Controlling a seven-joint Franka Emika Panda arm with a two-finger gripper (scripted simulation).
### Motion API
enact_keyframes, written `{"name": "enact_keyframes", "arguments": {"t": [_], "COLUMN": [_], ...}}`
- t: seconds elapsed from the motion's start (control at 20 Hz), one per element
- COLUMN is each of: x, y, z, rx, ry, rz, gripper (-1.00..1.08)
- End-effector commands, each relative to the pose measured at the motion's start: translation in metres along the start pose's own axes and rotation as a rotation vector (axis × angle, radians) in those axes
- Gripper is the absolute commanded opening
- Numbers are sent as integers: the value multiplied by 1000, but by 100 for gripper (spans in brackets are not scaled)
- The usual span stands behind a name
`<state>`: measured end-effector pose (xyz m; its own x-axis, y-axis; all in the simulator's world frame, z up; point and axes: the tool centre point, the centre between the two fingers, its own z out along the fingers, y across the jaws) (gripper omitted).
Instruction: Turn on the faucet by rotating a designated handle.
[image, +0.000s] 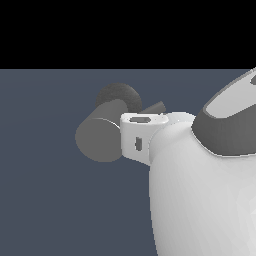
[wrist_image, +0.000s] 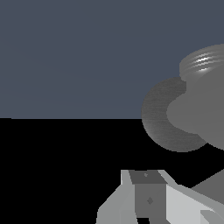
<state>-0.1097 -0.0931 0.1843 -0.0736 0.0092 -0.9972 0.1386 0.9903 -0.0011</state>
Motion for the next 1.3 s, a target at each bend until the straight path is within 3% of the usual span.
{"name": "enact_keyframes", "arguments": {"t": [0.0, 0.8, 0.85, 0.9, 1.25], "x": [-23, -68, -68, -39, -57], "y": [20, 55, 55, 35, 59], "z": [1, -2, -2, -5, -5], "rx": [-31, -47, -47, -7, -19], "ry": [-44, -73, -73, -5, -25], "rz": [0, 0, 0, 0, 0], "gripper": [-100, -100, -100, -100, -100]}}
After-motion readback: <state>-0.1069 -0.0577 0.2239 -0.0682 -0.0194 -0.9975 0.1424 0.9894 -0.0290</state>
